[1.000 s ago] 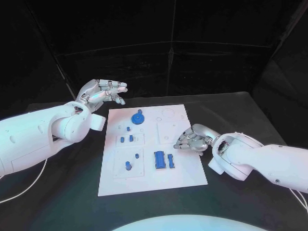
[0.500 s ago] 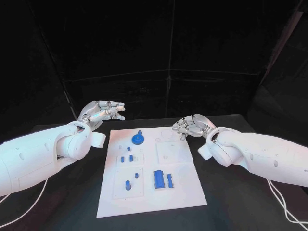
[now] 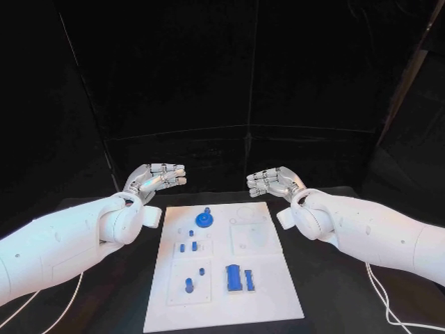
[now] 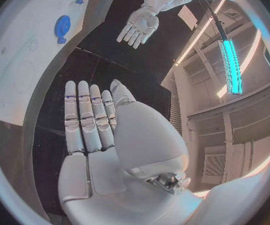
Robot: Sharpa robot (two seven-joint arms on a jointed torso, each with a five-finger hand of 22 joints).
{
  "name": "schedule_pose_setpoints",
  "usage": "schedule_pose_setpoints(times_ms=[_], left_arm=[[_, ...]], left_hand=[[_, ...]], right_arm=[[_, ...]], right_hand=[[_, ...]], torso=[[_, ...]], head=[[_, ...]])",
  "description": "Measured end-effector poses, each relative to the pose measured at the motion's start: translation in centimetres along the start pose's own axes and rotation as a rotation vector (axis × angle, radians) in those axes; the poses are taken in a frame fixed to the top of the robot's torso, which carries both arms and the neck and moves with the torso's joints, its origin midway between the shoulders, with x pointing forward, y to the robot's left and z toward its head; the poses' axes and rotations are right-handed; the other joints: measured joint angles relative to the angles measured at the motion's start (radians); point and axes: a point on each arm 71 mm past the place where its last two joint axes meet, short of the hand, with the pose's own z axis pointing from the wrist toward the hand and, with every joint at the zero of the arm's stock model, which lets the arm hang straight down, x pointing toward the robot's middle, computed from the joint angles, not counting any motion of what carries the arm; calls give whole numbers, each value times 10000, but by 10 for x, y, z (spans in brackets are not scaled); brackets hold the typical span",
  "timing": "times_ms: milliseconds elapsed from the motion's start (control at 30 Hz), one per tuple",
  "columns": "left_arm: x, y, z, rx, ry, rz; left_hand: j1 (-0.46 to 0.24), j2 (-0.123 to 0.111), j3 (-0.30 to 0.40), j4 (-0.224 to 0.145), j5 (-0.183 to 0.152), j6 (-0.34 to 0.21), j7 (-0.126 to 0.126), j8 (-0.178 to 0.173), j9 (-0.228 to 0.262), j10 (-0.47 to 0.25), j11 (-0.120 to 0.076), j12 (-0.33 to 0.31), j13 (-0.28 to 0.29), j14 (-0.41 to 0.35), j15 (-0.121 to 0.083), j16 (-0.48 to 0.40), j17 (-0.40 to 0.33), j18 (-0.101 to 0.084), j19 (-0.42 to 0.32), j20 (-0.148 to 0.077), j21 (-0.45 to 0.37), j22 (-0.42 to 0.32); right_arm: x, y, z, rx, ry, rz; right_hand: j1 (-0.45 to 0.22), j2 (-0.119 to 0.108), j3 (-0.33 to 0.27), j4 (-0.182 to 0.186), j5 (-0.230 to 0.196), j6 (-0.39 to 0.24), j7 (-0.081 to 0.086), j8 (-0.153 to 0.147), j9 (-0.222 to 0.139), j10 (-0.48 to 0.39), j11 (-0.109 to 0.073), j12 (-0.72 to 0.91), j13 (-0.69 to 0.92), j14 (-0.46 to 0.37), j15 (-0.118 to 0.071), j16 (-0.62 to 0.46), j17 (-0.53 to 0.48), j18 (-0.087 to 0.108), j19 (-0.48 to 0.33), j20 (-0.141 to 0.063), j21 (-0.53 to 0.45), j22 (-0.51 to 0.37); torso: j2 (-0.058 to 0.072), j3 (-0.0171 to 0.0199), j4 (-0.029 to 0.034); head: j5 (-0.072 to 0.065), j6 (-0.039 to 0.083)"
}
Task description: Assemble the parts on the task board
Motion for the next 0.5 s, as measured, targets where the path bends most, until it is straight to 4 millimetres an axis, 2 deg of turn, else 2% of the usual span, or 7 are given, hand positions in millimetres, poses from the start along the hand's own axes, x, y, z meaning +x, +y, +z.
schedule_pose_setpoints(times_ms=[133,167,233,300,367,433,500], left_arm=[[-1,4,1,-50,-153,-39],[-1,5,1,-58,-155,-40],[-1,5,0,-81,-155,-44],[0,6,-1,-104,-141,-81],[2,6,-3,-114,-120,-143],[7,7,-6,-131,-84,-236],[13,8,-10,-161,-72,-321]], left_hand=[[0,0,0,0,0,-15,14,-96,0,45,44,-250,0,65,66,-453,-133,0,-2,2,0,-259],[-199,30,-66,49,0,-221,-40,-109,-42,-111,50,-325,-33,-28,61,-536,-191,0,-129,-39,-6,-345],[-1157,122,-389,182,-127,-929,-186,-238,-200,-816,-74,-480,-183,-699,-71,-730,-388,0,-686,-239,-185,-595],[-2070,196,-681,302,-236,-1611,-327,-455,-329,-1497,-198,-619,-304,-1350,-187,-910,-545,-15,-1212,-430,-315,-832],[-2911,256,-952,388,-304,-2242,-448,-642,-424,-2130,-316,-749,-395,-1958,-292,-1071,-663,-222,-1711,-619,-415,-1051],[-3683,297,-1198,455,-344,-2832,-576,-784,-488,-2715,-421,-867,-454,-2516,-388,-1230,-748,-225,-2169,-787,-464,-1256],[-4393,326,-1425,503,-381,-3371,-686,-885,-540,-3250,-519,-978,-505,-3030,-475,-1361,-810,-378,-2587,-941,-511,-1438]], right_arm=[[2,0,3,-132,90,190],[3,0,3,-130,99,196],[3,-1,3,-109,112,204],[4,-1,1,-92,135,225],[5,0,-1,-108,146,278],[7,2,-4,-143,156,392],[11,4,-8,-180,160,529]], right_hand=[[-124,29,168,-81,0,95,3,-80,-109,51,-21,-135,-112,149,-40,-157,-193,-1,158,-24,-136,-131],[-429,-11,234,-147,-71,-29,-34,-158,-137,-58,-44,-185,-147,20,-60,-214,-244,-1,89,-71,-229,-174],[-1528,-196,403,-316,-276,-712,-160,-339,-219,-847,-133,-310,-291,-788,-134,-431,-372,0,-575,-204,-490,-305],[-2549,-337,503,-486,-460,-1370,-288,-475,-305,-1591,-227,-425,-410,-1563,-326,-621,-492,-13,-1205,-351,-731,-430],[-3589,-454,586,-620,-644,-2044,-415,-585,-490,-2348,-324,-542,-500,-2351,-542,-774,-617,-248,-1849,-502,-979,-556],[-4519,-532,641,-710,-813,-2648,-535,-650,-705,-3027,-412,-652,-565,-3057,-700,-876,-731,-244,-2422,-640,-1195,-669],[-5329,-589,684,-772,-958,-3173,-639,-690,-864,-3613,-554,-735,-606,-3671,-813,-939,-824,-399,-2922,-755,-1384,-765]], torso=[[-7,35,41],[-7,38,45],[-6,37,45],[-3,43,45],[10,57,45],[35,84,45],[59,115,49]], head=[[1,68],[1,75],[9,69],[41,58],[125,30],[245,-5],[355,-32]])
